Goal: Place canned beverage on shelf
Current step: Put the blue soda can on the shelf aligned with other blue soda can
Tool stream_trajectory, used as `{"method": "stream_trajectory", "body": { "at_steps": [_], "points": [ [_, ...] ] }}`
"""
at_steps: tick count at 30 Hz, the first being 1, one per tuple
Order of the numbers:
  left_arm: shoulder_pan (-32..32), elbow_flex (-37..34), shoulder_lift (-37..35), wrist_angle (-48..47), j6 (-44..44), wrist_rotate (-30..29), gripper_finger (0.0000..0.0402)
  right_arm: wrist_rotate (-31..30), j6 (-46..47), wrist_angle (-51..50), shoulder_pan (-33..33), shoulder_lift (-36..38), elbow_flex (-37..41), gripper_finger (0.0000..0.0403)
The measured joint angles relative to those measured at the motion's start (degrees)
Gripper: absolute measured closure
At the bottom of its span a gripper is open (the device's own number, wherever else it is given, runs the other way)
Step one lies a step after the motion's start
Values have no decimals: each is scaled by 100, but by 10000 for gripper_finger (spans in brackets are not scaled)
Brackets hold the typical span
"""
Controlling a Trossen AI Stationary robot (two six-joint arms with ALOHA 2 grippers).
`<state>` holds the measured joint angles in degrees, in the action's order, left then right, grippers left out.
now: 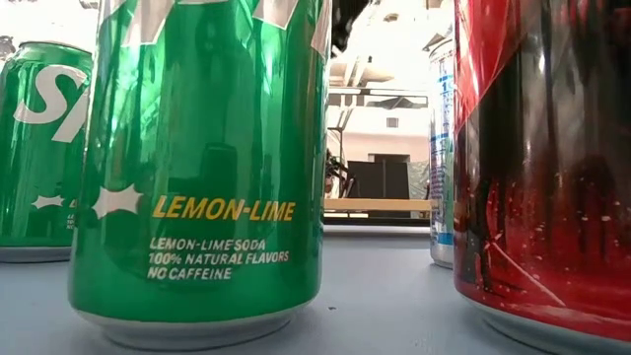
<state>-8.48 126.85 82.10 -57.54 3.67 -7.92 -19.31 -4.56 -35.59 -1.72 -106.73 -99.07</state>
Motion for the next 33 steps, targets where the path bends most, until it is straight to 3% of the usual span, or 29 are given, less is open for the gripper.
{"method": "stream_trajectory", "body": {
  "at_steps": [12,25,33],
  "points": [
    [-506,-2,-4,-518,-138,-640,72,-547,170,-6,332,-228,-4,85],
    [-508,-4,-4,-520,40,-650,72,-502,107,-135,435,-230,-2,85],
    [-504,-7,-4,-660,117,-1129,72,-584,81,-328,455,-230,-2,85]
  ]
}}
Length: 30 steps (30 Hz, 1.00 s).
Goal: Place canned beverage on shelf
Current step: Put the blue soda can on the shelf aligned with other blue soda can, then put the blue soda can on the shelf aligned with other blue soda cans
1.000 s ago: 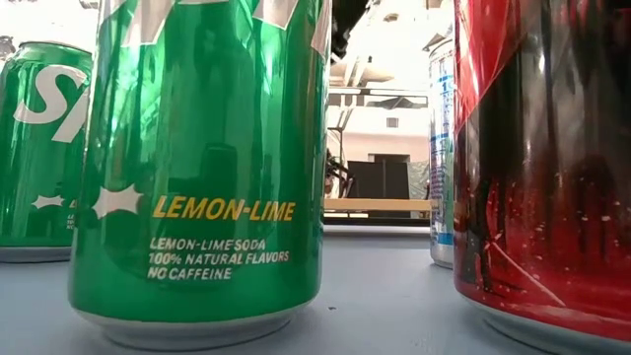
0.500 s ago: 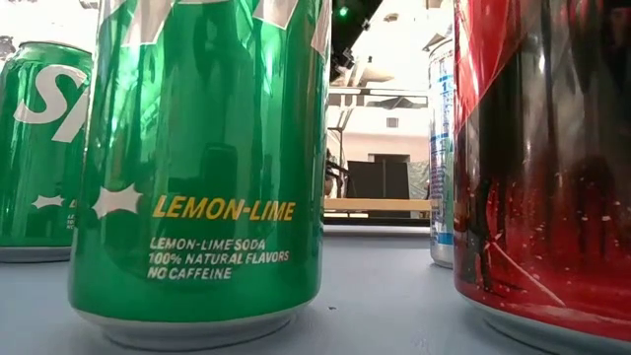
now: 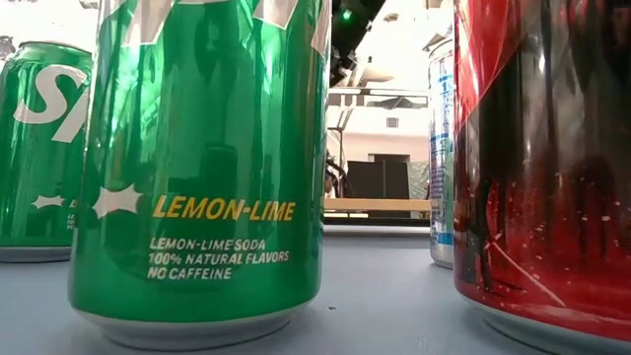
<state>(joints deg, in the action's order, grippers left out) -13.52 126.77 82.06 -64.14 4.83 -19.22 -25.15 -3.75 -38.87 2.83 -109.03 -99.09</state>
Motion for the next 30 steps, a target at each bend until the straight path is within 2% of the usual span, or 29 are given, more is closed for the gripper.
{"method": "stream_trajectory", "body": {
  "at_steps": [8,14,18,22,27,30],
  "points": [
    [0,-56,26,-157,-163,-68,72,-149,-350,-171,-217,143,-14,85],
    [-30,-56,46,-273,-473,-29,72,658,113,-1149,-527,944,-324,85],
    [-69,-56,45,-254,-585,88,72,1128,734,-2106,-901,1785,-435,85],
    [-72,-54,110,-233,-847,85,72,1299,1775,-3013,-1371,2431,-435,85],
    [-50,-50,368,-217,-1354,71,72,1220,2778,-3668,-2133,2763,-431,85],
    [-50,-50,705,-198,-1443,79,72,722,3144,-3904,-2634,2834,-424,85]
  ]
}}
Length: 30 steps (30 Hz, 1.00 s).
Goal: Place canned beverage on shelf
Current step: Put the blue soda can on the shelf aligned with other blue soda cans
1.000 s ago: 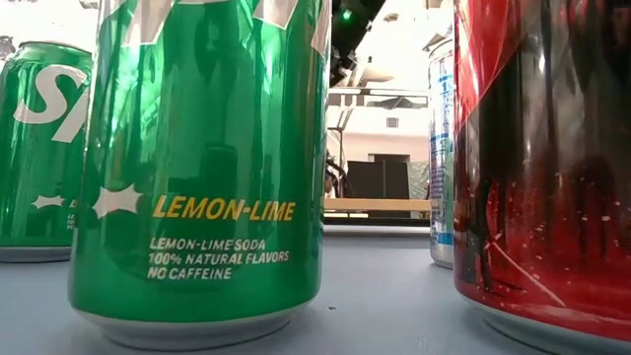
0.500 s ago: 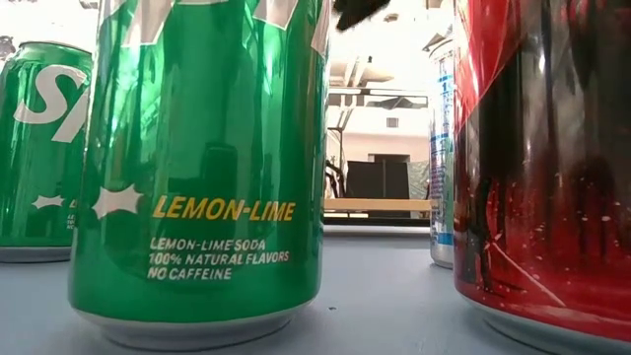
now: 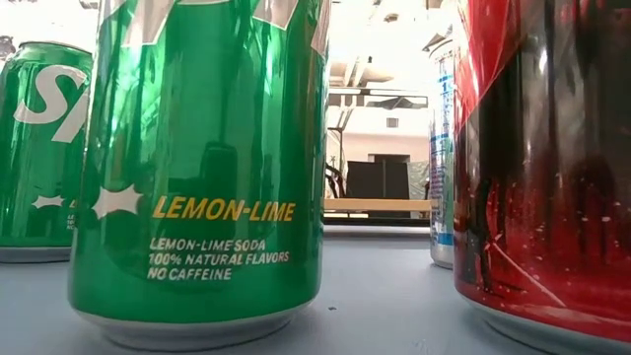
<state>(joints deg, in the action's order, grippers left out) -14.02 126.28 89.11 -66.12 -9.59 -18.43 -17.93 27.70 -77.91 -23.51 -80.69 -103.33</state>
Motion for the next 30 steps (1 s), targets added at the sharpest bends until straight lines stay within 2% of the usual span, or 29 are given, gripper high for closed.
{"method": "stream_trajectory", "body": {
  "at_steps": [7,10,12,18,23,30],
  "points": [
    [0,-2,1051,313,238,-18,72,-1464,705,-490,-629,-8,2,85],
    [-2,-4,1465,648,389,110,72,-2166,877,-289,-741,27,-9,85],
    [-2,-7,1670,845,371,246,72,-2389,806,-94,-876,75,-132,85],
    [2,-7,2011,1373,130,470,72,-2472,262,45,-1394,445,-647,85],
    [11,-7,2082,1564,-118,461,72,-2570,-72,-3,-1858,860,-706,85],
    [-4,-4,2080,1646,-317,144,72,-2586,43,-649,-2205,1461,-706,85]
  ]
}}
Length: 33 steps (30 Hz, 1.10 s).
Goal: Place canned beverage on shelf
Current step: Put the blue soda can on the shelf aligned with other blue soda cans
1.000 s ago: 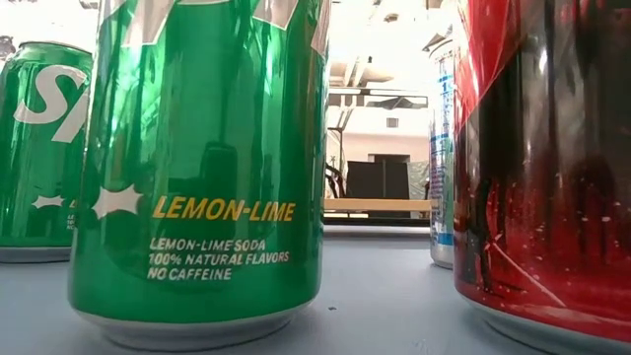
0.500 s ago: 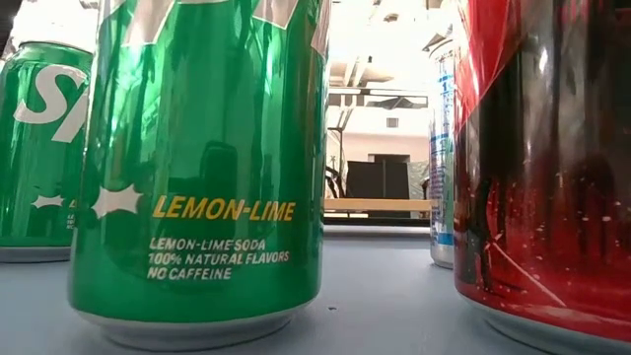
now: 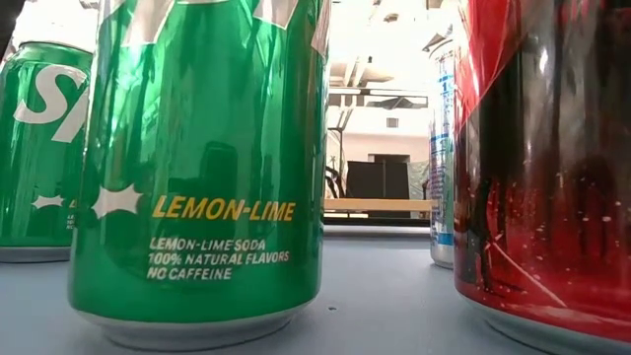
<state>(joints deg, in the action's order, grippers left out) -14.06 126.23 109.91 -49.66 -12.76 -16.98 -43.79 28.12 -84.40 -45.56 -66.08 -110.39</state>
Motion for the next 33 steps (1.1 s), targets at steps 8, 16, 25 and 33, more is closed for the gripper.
{"method": "stream_trajectory", "body": {
  "at_steps": [8,16,25,33],
  "points": [
    [-214,-2,310,55,-190,-482,72,-24,32,-522,-18,286,4,85],
    [-319,-2,941,265,104,-400,72,-22,-57,-558,-18,315,11,85],
    [-331,-4,1329,660,-136,262,72,2,-79,-562,-18,295,11,85],
    [-440,-178,1297,413,-815,-641,72,17,-41,-562,-20,295,11,85]
  ]
}}
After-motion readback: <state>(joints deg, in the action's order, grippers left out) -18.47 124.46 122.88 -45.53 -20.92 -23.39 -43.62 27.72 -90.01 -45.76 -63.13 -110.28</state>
